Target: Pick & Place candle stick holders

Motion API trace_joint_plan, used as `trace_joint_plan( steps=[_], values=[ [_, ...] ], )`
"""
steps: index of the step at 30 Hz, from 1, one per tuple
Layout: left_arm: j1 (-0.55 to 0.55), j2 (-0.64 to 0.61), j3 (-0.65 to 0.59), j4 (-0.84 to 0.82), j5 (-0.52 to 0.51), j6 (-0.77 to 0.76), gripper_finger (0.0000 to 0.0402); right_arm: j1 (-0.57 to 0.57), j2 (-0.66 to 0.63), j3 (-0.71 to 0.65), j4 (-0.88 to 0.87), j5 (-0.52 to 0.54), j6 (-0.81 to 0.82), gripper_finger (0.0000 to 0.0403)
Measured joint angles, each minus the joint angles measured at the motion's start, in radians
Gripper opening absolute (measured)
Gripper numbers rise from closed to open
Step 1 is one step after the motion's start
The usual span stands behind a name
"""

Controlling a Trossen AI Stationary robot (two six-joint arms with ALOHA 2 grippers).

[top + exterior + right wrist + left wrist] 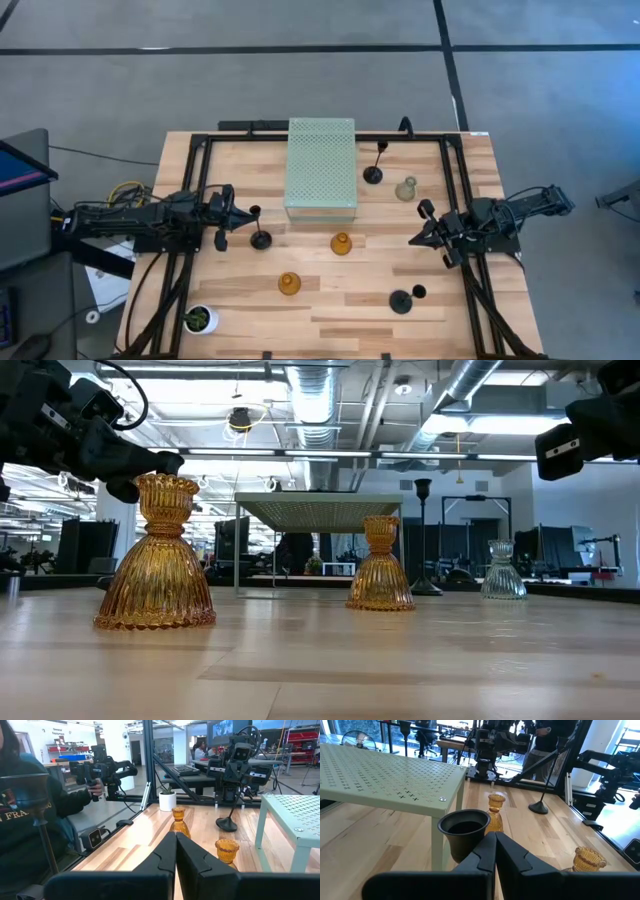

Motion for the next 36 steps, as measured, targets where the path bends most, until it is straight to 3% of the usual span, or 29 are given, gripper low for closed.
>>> trace_joint_plan(
  steps=[12, 19, 29, 36],
  values=[
    [-0.004, 0.000, 0.000, 0.000, 0.005, -0.006, 0.0007, -0.001, 0.000, 0.000, 0.000, 0.000, 0.000, 0.0000],
    [-0.028, 0.000, 0.000, 0.000, 0.120, -0.002, 0.0007, -0.001, 0.000, 0.000, 0.000, 0.000, 0.000, 0.0000],
    [-0.079, 0.000, 0.002, 0.003, 0.199, -0.020, 0.0007, -0.001, 0.000, 0.000, 0.005, 0.000, 0.000, 0.0000],
    [-0.142, 0.009, 0.060, -0.017, 0.294, -0.037, 0.0007, -0.001, 0.000, 0.000, 0.007, 0.000, 0.000, 0.0000]
  ],
)
